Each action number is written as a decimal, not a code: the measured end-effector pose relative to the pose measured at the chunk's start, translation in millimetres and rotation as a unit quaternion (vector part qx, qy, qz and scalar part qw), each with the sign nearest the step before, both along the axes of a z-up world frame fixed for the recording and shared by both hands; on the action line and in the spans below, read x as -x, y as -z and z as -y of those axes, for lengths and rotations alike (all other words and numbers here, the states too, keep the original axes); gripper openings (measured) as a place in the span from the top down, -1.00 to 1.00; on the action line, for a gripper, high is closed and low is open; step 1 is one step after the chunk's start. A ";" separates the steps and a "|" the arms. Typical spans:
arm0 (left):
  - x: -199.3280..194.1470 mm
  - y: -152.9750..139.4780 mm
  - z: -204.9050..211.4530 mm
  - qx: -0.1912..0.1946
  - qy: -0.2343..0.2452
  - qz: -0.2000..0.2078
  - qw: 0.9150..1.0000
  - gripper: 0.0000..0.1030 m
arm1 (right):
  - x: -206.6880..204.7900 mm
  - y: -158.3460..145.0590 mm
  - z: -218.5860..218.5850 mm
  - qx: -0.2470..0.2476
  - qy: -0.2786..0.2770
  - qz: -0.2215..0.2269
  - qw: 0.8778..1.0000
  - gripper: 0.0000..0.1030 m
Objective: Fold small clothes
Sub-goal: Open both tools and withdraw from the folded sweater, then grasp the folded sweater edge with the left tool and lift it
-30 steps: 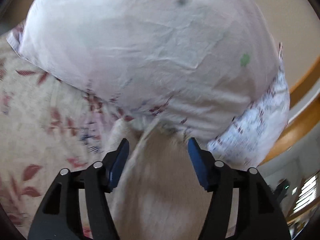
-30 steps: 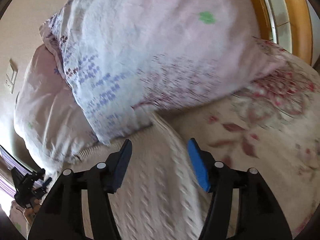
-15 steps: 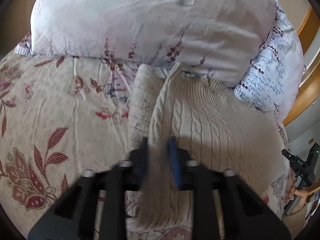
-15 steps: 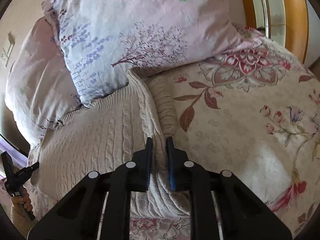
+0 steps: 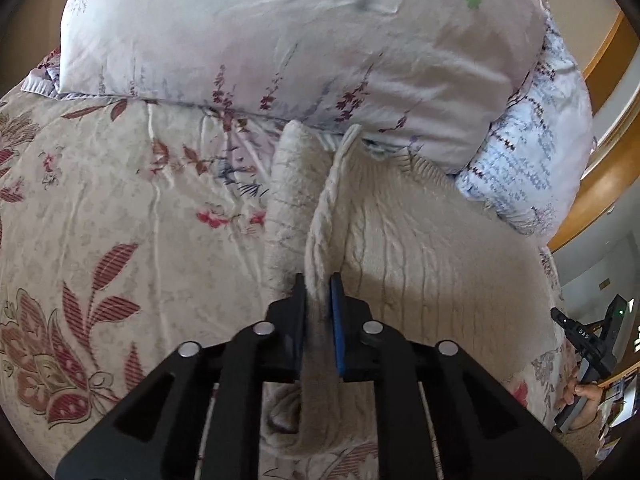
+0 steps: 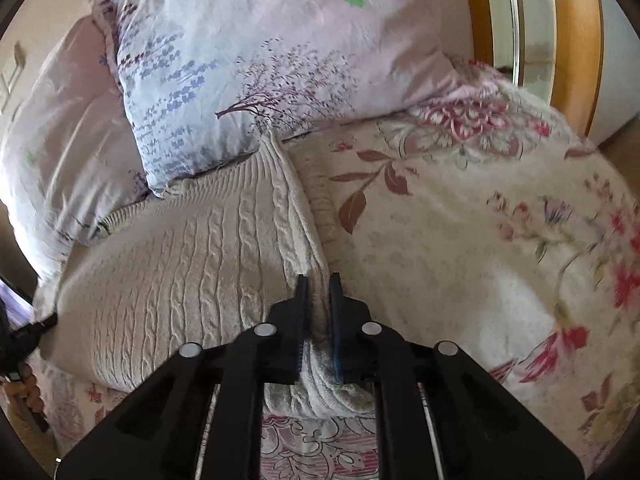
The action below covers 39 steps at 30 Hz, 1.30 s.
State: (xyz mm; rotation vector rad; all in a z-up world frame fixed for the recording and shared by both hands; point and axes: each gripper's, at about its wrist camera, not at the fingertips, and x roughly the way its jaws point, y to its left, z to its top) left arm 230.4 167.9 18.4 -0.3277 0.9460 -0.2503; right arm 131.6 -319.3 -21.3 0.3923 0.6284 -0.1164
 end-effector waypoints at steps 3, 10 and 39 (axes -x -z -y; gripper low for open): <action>1.1 -8.9 -8.7 0.030 -0.016 0.023 0.999 -0.21 | 5.6 -15.7 -7.2 0.025 0.014 0.019 0.999 0.15; -24.0 -1.6 -26.9 0.088 -0.055 -0.006 0.995 -0.29 | -13.1 -30.2 -38.2 -0.024 -0.081 0.053 0.995 0.01; -42.2 -47.2 66.9 0.235 -0.015 -0.003 0.972 0.62 | -22.1 -28.7 -65.3 -0.042 -0.142 0.053 0.987 0.01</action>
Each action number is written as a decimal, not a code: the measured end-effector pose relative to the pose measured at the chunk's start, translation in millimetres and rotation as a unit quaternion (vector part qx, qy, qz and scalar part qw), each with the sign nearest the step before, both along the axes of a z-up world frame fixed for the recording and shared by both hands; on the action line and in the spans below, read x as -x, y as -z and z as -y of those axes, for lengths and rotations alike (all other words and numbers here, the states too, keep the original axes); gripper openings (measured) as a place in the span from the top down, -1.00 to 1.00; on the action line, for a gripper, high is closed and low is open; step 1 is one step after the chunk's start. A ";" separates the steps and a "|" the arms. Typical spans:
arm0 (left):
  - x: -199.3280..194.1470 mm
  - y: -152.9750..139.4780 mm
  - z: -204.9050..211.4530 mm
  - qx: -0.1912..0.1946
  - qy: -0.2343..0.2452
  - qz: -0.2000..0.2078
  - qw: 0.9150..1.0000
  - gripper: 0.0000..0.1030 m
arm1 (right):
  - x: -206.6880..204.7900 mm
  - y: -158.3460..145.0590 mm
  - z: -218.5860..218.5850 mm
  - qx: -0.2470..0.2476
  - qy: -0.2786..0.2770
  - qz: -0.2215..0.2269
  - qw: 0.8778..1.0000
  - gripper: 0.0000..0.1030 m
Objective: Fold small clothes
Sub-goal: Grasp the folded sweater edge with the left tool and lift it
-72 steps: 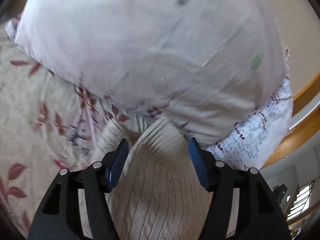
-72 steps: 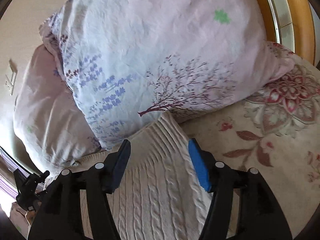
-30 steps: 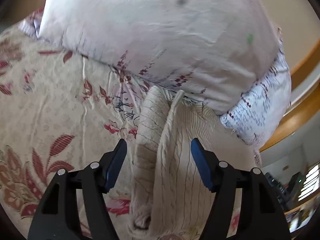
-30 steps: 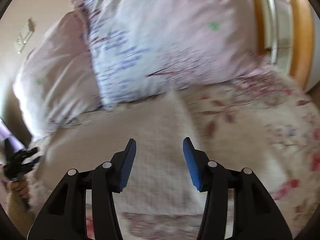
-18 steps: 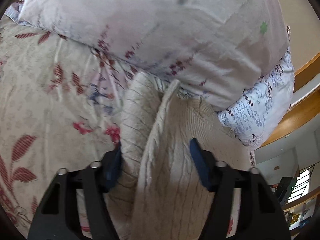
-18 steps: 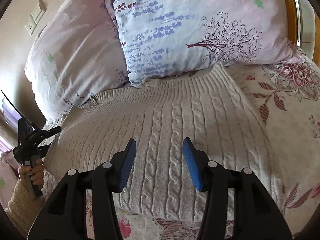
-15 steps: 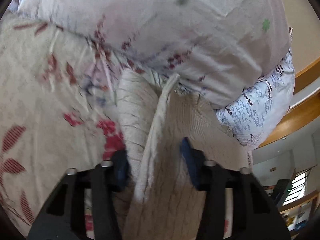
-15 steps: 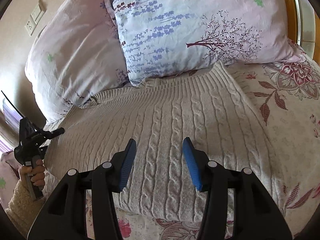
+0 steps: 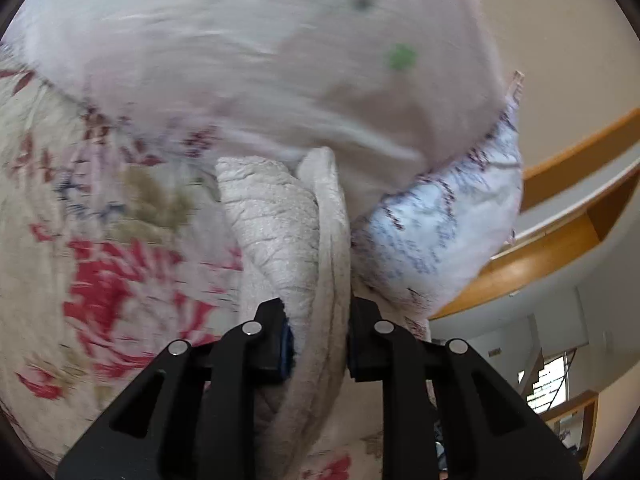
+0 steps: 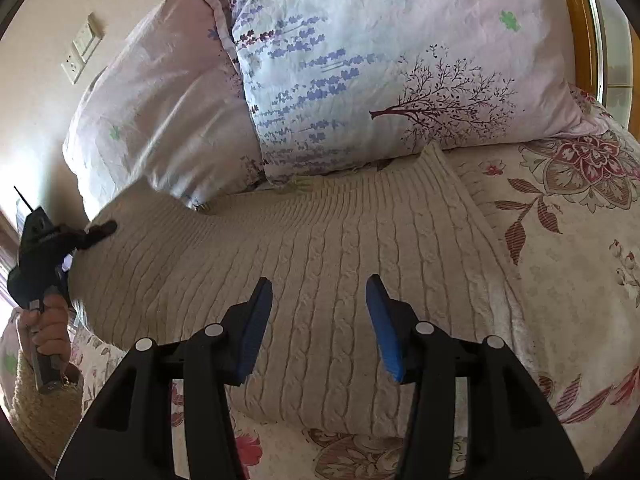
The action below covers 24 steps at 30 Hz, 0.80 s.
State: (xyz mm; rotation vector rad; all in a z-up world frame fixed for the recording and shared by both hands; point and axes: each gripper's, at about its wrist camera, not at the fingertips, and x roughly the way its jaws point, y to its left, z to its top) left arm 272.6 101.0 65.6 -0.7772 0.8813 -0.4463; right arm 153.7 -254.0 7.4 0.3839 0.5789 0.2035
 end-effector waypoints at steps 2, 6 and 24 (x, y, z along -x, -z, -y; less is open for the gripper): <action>0.5 -4.0 8.7 0.002 0.006 0.003 1.000 0.62 | 2.0 -0.3 1.9 0.000 -0.001 0.002 1.000 0.01; -2.4 -8.6 26.7 0.013 0.008 0.000 1.000 0.63 | 4.1 -1.4 5.2 -0.002 -0.005 0.009 1.000 0.01; -14.1 23.4 182.2 0.059 0.162 -0.011 0.985 0.19 | -20.5 27.1 48.7 -0.256 -0.088 -0.038 0.962 -0.23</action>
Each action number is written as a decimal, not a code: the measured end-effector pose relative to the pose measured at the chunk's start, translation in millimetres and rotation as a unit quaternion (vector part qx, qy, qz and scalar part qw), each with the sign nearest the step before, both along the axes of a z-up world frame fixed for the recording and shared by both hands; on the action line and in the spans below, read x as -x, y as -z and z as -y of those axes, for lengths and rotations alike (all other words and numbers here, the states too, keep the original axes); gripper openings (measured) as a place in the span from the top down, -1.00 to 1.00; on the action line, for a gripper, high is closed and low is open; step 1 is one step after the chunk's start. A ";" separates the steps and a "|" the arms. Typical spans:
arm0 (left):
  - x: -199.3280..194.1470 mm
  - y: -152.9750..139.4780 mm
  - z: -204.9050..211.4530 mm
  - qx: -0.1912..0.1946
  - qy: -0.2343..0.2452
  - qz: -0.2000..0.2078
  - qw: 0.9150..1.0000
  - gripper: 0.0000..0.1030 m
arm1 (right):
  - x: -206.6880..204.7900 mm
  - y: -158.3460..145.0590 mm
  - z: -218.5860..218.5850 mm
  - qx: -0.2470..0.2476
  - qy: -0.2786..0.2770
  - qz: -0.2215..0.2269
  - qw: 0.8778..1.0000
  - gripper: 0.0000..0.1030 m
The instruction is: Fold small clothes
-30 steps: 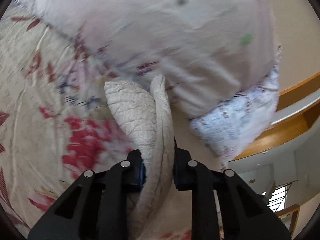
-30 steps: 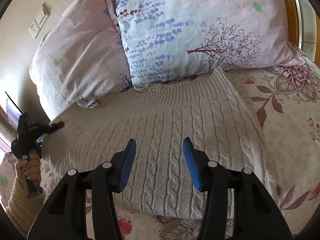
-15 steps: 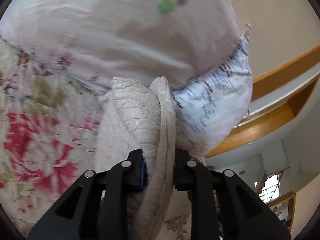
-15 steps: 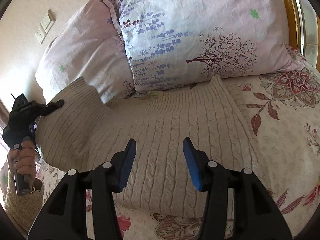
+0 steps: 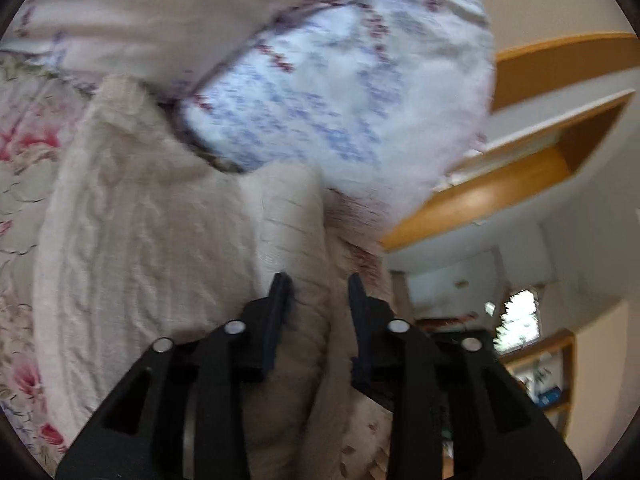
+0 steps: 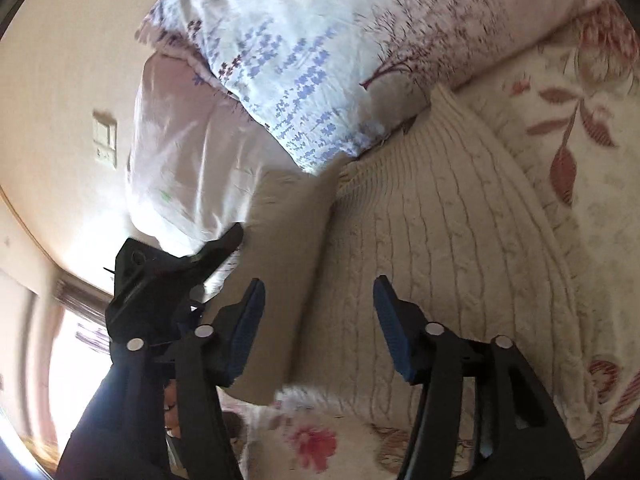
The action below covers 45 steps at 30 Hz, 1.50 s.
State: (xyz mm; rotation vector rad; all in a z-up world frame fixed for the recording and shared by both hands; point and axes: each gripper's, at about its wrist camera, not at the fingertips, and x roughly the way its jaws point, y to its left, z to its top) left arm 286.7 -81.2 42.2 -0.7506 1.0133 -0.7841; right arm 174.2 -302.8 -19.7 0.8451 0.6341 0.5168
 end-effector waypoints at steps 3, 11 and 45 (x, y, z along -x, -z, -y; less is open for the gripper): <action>7.2 -20.2 -10.4 0.029 0.016 0.023 0.999 -0.17 | -8.5 -0.7 -5.6 -0.011 -0.030 -0.012 0.999 -0.31; 24.5 -30.9 -55.8 -0.136 -0.064 0.077 0.986 -0.29 | -23.8 1.5 -22.3 0.029 -0.052 -0.063 0.996 -0.36; 47.5 5.1 -52.4 -0.145 -0.016 0.025 0.989 -0.55 | 11.2 -73.9 -32.7 0.457 0.153 0.080 0.873 0.70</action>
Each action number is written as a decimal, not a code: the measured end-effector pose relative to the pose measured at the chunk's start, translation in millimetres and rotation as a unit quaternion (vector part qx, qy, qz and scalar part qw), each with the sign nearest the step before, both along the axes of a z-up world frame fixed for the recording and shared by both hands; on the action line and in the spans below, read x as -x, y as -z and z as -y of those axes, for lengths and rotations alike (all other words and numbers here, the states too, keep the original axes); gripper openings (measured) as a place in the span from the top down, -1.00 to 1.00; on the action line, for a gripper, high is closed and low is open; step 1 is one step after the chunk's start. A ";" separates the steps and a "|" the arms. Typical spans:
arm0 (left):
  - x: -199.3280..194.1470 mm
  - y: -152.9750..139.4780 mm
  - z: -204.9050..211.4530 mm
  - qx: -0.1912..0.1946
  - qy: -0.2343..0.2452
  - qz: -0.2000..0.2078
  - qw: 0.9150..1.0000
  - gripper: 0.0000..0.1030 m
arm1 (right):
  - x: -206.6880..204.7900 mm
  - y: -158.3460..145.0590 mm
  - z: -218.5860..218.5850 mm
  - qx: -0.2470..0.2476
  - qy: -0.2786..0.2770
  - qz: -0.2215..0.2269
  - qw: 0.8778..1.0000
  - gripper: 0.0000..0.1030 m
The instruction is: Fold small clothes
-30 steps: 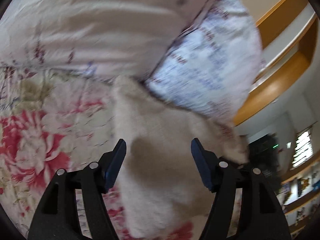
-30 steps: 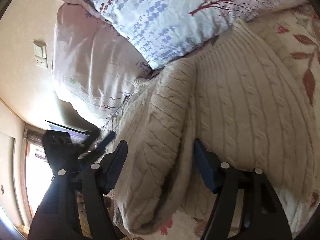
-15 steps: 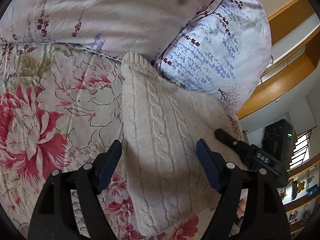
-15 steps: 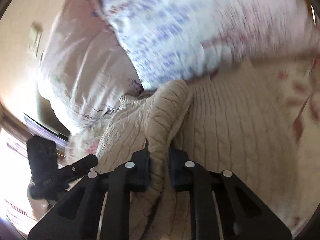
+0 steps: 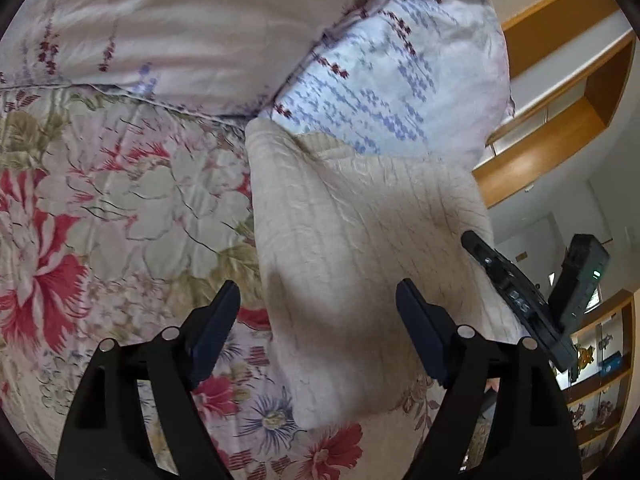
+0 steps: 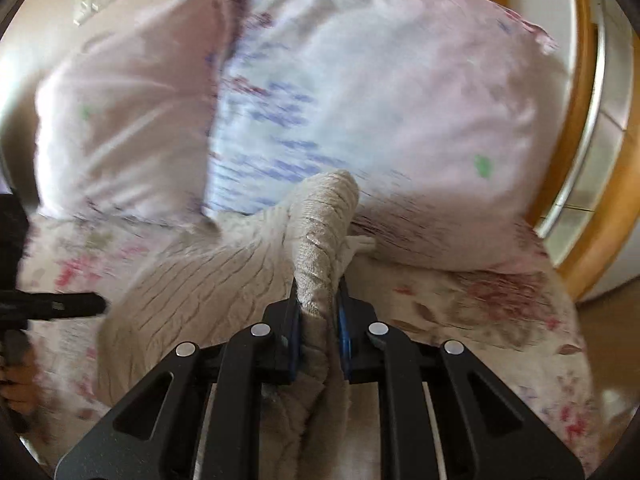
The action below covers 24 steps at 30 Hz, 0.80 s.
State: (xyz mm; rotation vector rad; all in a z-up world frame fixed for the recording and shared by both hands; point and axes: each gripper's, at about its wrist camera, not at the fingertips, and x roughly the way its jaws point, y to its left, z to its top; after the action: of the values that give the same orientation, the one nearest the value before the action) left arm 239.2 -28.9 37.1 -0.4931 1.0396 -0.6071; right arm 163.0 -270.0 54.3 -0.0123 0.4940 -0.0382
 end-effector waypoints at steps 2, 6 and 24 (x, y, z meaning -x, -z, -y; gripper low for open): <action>0.7 3.7 6.1 -0.001 0.007 -0.007 1.000 -0.55 | -3.7 10.0 10.2 0.005 0.009 -0.018 1.000 0.70; 0.5 9.0 16.7 -0.010 0.016 -0.012 1.000 -0.55 | -7.2 21.1 19.2 0.008 0.019 -0.021 1.000 0.70; 7.2 20.6 29.1 -0.009 0.038 -0.024 0.999 -0.53 | 11.1 45.4 83.1 -0.203 0.025 -0.037 0.978 0.35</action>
State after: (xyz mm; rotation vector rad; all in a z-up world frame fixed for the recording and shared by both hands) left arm 231.9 -58.0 16.6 -0.4559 1.1131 -0.6541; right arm 151.9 -353.1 8.9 0.3998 0.5703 0.0152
